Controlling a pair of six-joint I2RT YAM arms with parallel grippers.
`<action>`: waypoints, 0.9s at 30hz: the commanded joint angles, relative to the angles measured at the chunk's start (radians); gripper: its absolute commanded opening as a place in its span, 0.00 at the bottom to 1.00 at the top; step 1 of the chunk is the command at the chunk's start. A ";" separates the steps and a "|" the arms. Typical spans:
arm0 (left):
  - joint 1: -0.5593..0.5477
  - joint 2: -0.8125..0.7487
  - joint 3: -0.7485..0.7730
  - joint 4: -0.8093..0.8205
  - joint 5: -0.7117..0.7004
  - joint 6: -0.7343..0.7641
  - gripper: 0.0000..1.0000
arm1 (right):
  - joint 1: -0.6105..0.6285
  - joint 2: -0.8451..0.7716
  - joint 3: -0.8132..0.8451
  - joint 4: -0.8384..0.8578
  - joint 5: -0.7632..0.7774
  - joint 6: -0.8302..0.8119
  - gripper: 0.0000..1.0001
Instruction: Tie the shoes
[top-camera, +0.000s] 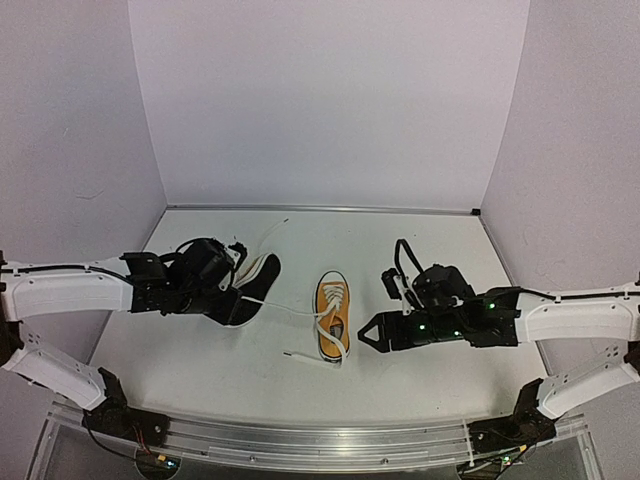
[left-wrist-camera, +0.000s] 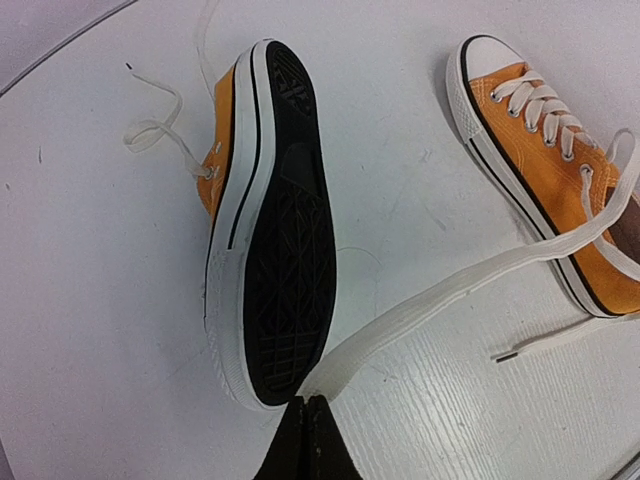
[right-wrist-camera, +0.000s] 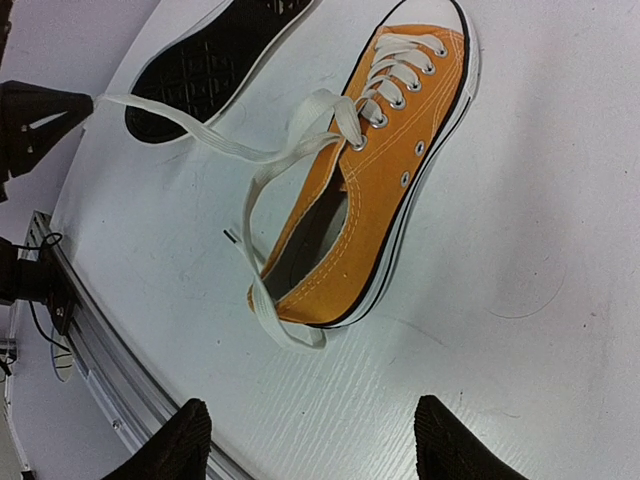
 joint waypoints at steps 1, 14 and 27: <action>-0.001 -0.052 -0.013 -0.073 0.012 -0.024 0.00 | 0.002 0.016 0.050 0.021 -0.007 -0.019 0.66; -0.104 -0.103 -0.035 -0.152 0.164 -0.014 0.00 | 0.000 -0.016 0.083 -0.008 0.050 -0.055 0.66; -0.108 0.073 0.008 -0.190 0.117 -0.091 0.00 | -0.004 0.037 0.106 -0.021 0.020 -0.060 0.64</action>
